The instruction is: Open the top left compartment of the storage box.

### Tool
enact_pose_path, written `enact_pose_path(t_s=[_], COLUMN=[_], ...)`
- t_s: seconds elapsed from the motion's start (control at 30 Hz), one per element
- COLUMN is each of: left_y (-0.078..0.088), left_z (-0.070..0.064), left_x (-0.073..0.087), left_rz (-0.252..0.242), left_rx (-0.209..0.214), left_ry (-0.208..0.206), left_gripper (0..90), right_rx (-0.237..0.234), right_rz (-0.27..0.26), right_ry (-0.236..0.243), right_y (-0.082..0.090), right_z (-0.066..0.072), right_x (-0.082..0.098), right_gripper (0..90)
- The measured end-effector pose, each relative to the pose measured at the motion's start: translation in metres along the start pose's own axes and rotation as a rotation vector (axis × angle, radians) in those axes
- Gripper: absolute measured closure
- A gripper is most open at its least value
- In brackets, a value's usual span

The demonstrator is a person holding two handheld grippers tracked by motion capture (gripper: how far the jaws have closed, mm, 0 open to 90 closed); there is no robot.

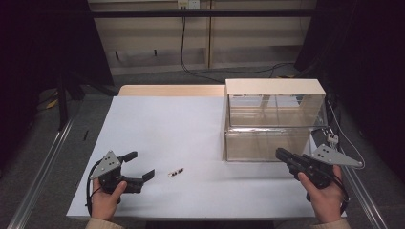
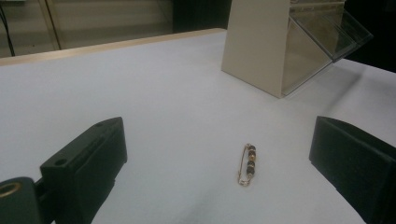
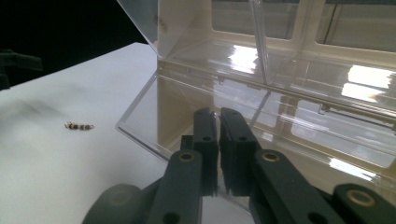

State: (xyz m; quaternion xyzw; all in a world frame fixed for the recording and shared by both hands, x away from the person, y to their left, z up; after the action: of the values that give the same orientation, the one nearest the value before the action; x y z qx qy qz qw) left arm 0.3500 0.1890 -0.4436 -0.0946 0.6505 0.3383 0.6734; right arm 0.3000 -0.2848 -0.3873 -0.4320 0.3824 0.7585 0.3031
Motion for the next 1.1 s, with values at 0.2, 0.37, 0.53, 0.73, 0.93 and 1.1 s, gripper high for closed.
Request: enact_pose_path(t_s=[0.2,0.37,0.53,0.73,0.93,1.1], left_y=[-0.001,-0.001,-0.001,-0.002,-0.002,-0.003], left_z=[0.000,0.000,-0.001,-0.002,-0.002,-0.002], left_x=[0.000,0.000,0.000,0.000,0.001,0.001], left_rz=[0.000,0.003,0.009,0.009,0.013,0.016], left_rx=[0.004,0.004,0.004,0.007,0.010,0.010], left_ry=[-0.002,0.000,-0.006,-0.003,-0.007,-0.010], left_gripper=[3.8,3.8,3.8,3.8,3.8,3.8], right_rx=[-0.010,-0.002,0.014,0.020,0.028,0.032], right_rz=[0.001,0.004,-0.001,0.003,-0.005,-0.007], right_ry=[-0.026,-0.031,-0.028,-0.020,-0.021,-0.020], right_y=[-0.001,-0.003,-0.003,-0.004,-0.003,-0.002], right_z=[-0.003,-0.006,-0.010,-0.012,-0.014,-0.016], right_x=[-0.013,-0.021,-0.029,-0.037,-0.042,-0.046], right_gripper=[90.0,90.0,90.0,90.0,90.0,90.0])
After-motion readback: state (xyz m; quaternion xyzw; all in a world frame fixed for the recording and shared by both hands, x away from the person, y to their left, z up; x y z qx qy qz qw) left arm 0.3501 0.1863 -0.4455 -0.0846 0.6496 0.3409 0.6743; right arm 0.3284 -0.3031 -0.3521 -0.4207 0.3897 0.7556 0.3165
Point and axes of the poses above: each handheld gripper's, and its own axes: y roughly backward along the jaws, x roughly out of its underside, z roughly to its left, the point moved 5 cm from there along -y, roughly forward along the jaws, and after that the axes turned 15 degrees about -y, right-handed, at the moved point
